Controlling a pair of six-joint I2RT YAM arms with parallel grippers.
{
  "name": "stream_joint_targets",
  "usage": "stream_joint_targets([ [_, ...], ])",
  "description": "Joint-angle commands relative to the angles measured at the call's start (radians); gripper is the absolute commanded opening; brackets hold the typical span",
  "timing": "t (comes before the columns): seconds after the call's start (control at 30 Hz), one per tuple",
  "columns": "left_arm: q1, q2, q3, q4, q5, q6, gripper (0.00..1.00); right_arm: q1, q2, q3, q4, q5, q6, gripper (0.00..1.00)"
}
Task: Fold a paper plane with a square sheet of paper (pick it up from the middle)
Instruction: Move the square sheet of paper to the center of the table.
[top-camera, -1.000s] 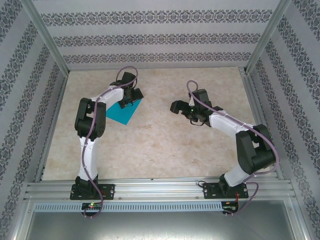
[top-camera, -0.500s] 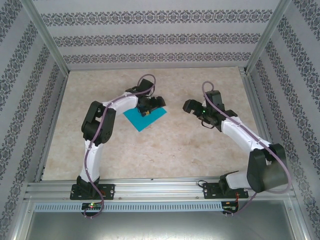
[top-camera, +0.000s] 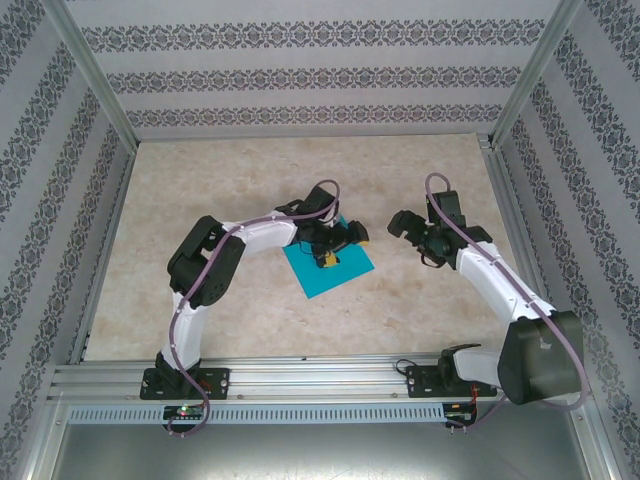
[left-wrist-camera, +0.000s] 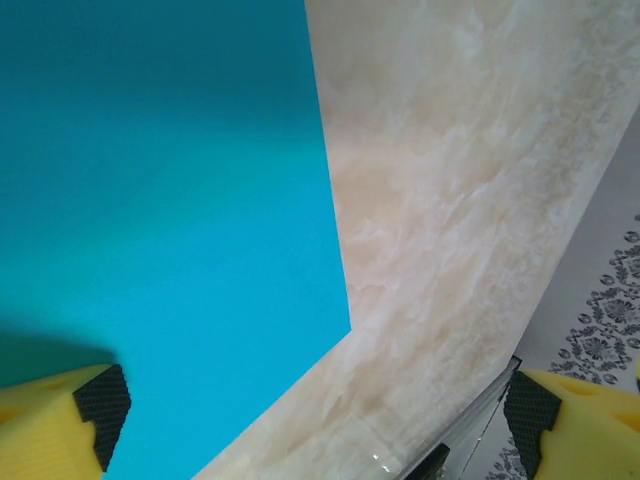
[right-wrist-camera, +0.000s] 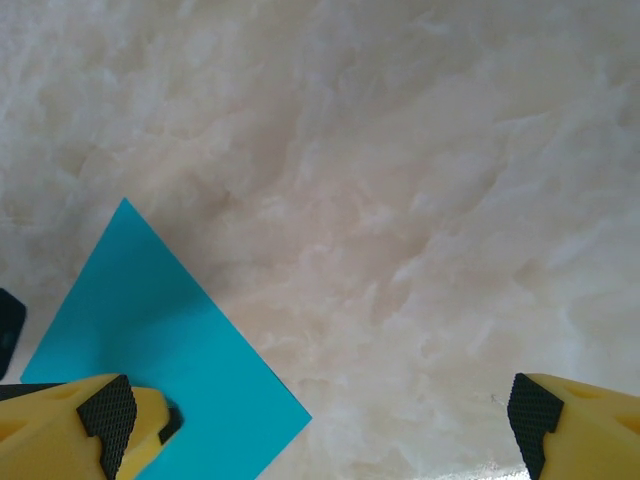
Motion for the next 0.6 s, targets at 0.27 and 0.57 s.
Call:
stream_joint_targets([
  [0.27,0.323,-0.269,-0.119,-0.178,-0.052,0.130,1.00,0.339,0.328,0.279,-0.093,0.081,-0.045,0.97],
  [0.57,0.441,-0.416,-0.250,-0.286,-0.254,0.204,1.00,0.474,0.658,0.539,-0.168,0.107,-0.090,0.97],
])
